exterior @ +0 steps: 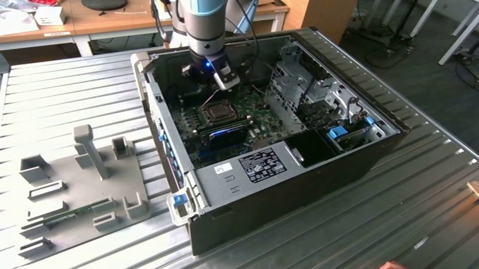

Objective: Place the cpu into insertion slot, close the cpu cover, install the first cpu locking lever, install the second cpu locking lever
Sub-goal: 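Install the first cpu locking lever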

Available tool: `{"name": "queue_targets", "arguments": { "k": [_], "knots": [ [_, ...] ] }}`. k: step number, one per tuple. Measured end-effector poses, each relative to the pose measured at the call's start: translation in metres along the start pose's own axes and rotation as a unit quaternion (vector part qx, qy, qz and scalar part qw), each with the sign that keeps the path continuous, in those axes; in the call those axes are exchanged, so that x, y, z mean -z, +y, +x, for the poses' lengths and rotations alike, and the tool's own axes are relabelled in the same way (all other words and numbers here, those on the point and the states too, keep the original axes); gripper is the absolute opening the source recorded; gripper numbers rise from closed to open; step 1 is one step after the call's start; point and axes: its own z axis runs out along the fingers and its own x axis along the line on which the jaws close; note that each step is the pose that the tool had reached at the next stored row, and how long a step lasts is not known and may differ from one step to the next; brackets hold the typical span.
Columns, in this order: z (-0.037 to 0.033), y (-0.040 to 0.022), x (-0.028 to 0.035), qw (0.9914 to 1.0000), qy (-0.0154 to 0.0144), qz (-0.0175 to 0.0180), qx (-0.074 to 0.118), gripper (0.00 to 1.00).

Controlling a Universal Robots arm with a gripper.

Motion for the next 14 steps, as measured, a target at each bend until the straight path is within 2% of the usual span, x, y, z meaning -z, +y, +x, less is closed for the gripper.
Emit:
{"name": "queue_targets", "arguments": {
  "k": [5,14],
  "knots": [
    [-0.0011,-0.0012,0.0042,1.00000,-0.0001,0.0000,0.000,0.10],
    [-0.0043,-0.0101,0.0076,1.00000,-0.0001,0.0000,0.000,0.10]
  ]
}}
